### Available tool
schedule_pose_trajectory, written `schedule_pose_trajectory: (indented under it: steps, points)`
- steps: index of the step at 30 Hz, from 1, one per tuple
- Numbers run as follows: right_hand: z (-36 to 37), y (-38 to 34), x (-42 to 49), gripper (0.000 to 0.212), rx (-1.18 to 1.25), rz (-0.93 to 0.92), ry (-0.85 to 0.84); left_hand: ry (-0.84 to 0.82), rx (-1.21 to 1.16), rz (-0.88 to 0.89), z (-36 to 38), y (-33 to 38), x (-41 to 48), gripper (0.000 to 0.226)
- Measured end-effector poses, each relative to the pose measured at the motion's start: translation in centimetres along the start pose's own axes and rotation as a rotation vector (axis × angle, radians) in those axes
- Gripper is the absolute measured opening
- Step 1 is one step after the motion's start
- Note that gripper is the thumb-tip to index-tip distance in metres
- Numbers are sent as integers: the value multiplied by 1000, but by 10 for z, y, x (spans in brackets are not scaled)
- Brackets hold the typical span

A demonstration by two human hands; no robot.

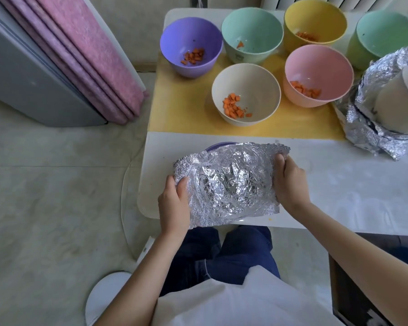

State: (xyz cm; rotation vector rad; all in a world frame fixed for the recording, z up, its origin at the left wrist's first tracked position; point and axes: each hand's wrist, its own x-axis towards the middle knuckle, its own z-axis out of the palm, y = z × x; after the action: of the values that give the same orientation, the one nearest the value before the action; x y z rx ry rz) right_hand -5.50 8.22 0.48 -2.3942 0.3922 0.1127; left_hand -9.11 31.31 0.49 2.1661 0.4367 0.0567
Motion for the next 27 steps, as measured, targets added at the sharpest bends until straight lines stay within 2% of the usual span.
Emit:
schedule_pose_trajectory:
  steps: [4,9,13,21,22,24,27]
  points:
    - [1,-2,-1,40,14,43,-33,-18,-56,-33,3,-9,2,32]
    - [6,1,3,35,-26,49,-50,-28,-100,-63,7,-14,3,32]
    - [11,7,6,40,-54,63,-84,-22,-116,-117,12,-16,4,34]
    - [3,0,5,31,20,88,-83,-85,-225,-163,7,-8,6,15]
    - [2,0,4,30,15,76,-73,-73,-260,-172,4,-4,7,20]
    - [-1,-1,4,28,11,39,-46,-52,-274,-141,-2,1,15,40]
    - [-2,-4,7,27,14,6,16,-97,-71,95,-5,9,30,50]
